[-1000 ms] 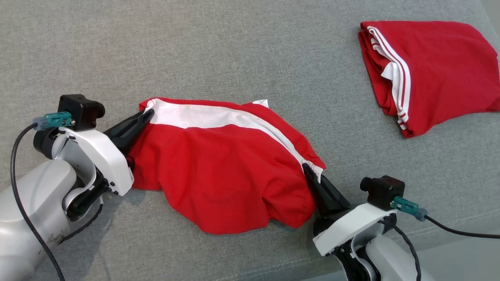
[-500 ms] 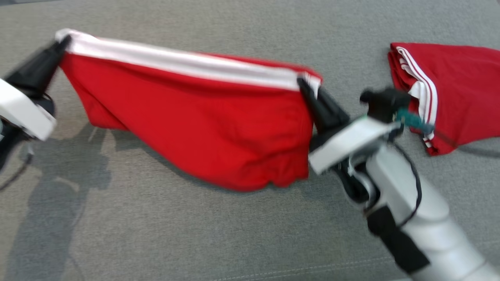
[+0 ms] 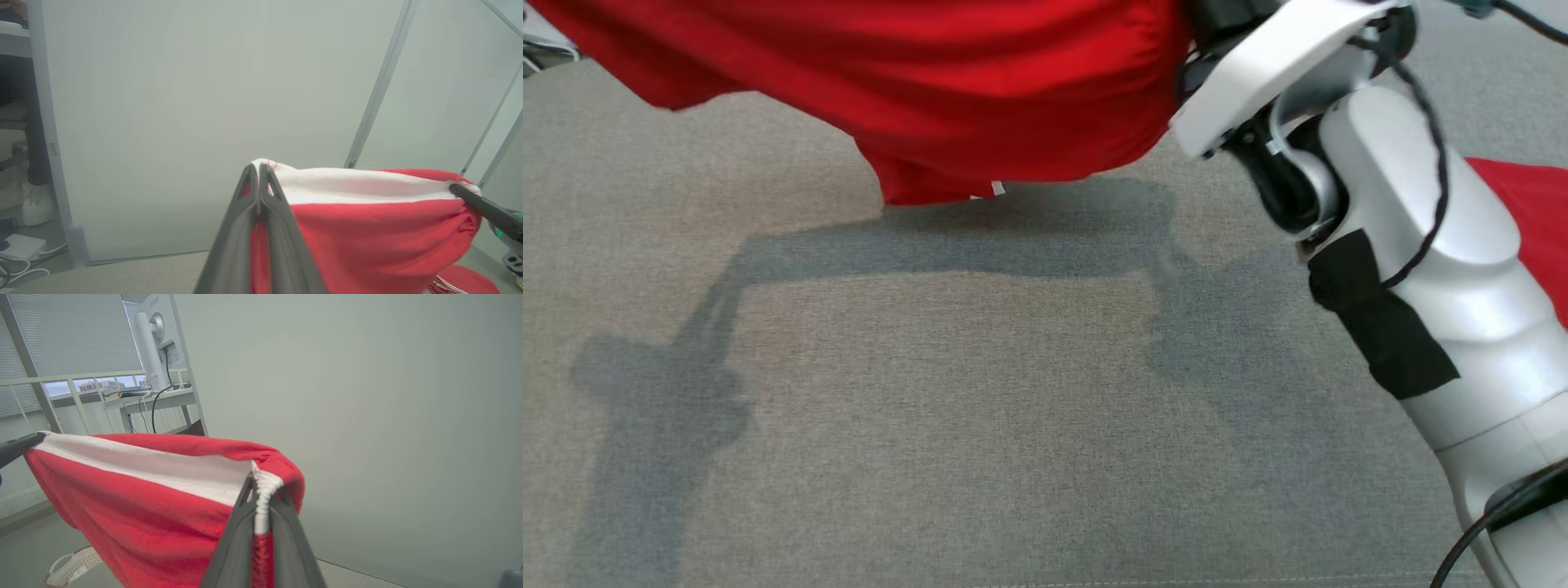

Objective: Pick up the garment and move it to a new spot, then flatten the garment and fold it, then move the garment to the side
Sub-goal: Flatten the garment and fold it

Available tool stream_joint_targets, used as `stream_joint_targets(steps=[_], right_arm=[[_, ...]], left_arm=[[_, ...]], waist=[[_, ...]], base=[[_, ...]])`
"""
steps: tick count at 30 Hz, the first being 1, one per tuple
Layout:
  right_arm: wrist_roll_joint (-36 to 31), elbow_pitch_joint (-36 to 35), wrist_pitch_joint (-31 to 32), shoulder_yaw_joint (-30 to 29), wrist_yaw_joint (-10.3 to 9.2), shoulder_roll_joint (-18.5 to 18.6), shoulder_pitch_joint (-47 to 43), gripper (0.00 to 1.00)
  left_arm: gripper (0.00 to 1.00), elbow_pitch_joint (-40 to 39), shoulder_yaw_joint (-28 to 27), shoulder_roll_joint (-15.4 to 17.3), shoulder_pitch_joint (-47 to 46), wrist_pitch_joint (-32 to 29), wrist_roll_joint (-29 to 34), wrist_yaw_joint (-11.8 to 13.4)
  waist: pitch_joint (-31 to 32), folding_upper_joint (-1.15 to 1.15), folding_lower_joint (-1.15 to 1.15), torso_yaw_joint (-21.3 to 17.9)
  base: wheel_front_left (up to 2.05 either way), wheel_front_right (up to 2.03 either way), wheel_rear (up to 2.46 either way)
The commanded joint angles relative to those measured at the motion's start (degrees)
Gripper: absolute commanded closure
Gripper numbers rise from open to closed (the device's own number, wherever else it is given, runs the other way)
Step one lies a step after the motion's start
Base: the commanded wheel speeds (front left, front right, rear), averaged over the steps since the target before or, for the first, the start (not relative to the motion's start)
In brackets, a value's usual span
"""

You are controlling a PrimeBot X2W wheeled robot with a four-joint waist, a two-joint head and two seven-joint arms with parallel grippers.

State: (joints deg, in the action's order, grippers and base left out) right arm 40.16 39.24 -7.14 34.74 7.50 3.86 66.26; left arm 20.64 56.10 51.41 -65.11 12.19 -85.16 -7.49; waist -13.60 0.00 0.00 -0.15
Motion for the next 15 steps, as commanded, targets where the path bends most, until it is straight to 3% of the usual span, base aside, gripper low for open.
stream_joint_targets(steps=[1, 4, 8, 15], right_arm=[[1.3, -1.5, 1.3, 0.8, -0.01, -1.0, -0.9, 1.00], [6.6, -4.0, 9.5, 5.6, -0.01, -0.9, -4.5, 1.00], [12.8, -9.1, 19.0, 9.6, -0.01, 3.0, -11.3, 1.00], [20.4, -16.2, 31.2, 9.5, -0.01, 9.3, -22.9, 1.00]], left_arm=[[1.00, -0.8, -2.1, 3.0, 0.6, 0.5, -0.8, 0.0], [1.00, -4.1, 0.0, 5.0, 6.9, 0.6, -3.1, 0.0], [1.00, -7.4, 3.2, 7.6, 15.9, 1.5, -3.7, 0.0], [1.00, -12.2, 7.2, 11.3, 26.6, 2.0, -4.8, 0.0]], waist=[[0.2, 0.00, 0.00, 0.3], [0.3, 0.00, 0.00, 0.4], [0.7, 0.00, 0.00, 0.0], [2.6, 0.00, 0.00, -0.9]], base=[[0.00, 0.00, 0.00], [0.00, 0.00, 0.00], [0.00, 0.00, 0.00], [0.00, 0.00, 0.00]])
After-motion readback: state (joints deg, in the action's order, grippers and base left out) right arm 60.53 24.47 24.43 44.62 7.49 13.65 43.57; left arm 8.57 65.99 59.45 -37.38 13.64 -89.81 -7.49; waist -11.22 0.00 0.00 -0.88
